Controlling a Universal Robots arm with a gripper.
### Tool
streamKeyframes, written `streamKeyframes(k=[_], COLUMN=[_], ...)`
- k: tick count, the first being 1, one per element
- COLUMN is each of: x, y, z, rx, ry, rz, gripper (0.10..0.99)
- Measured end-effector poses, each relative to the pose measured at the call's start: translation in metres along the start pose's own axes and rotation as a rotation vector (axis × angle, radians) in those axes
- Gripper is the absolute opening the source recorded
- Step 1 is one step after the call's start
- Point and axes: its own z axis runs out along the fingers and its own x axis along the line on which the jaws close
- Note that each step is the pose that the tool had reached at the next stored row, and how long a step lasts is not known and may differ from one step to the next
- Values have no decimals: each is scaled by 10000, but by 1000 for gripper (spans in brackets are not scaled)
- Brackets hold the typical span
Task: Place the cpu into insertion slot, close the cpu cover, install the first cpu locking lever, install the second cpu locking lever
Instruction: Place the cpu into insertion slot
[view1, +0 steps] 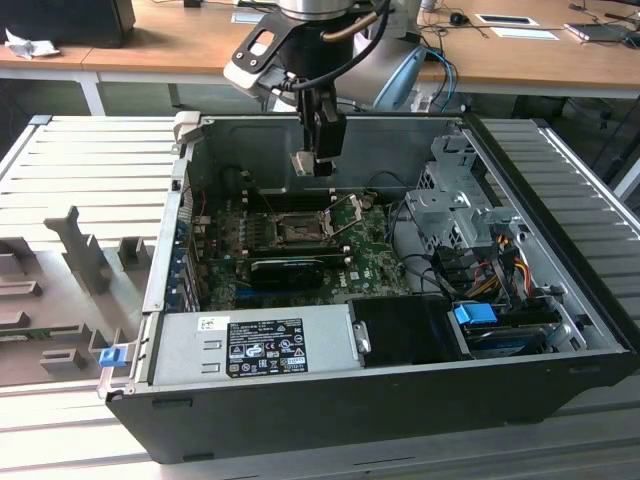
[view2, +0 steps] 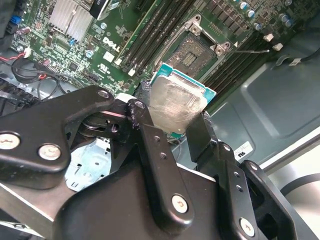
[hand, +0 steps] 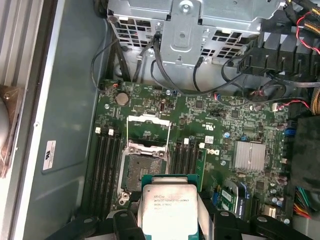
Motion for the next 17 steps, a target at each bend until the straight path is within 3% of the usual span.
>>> streamKeyframes(k=[13, 17], x=[0, 0], y=[0, -1], z=[6, 6], rx=[-6, -13], ry=[-25, -56], rz=[285, 661], gripper=[529, 529])
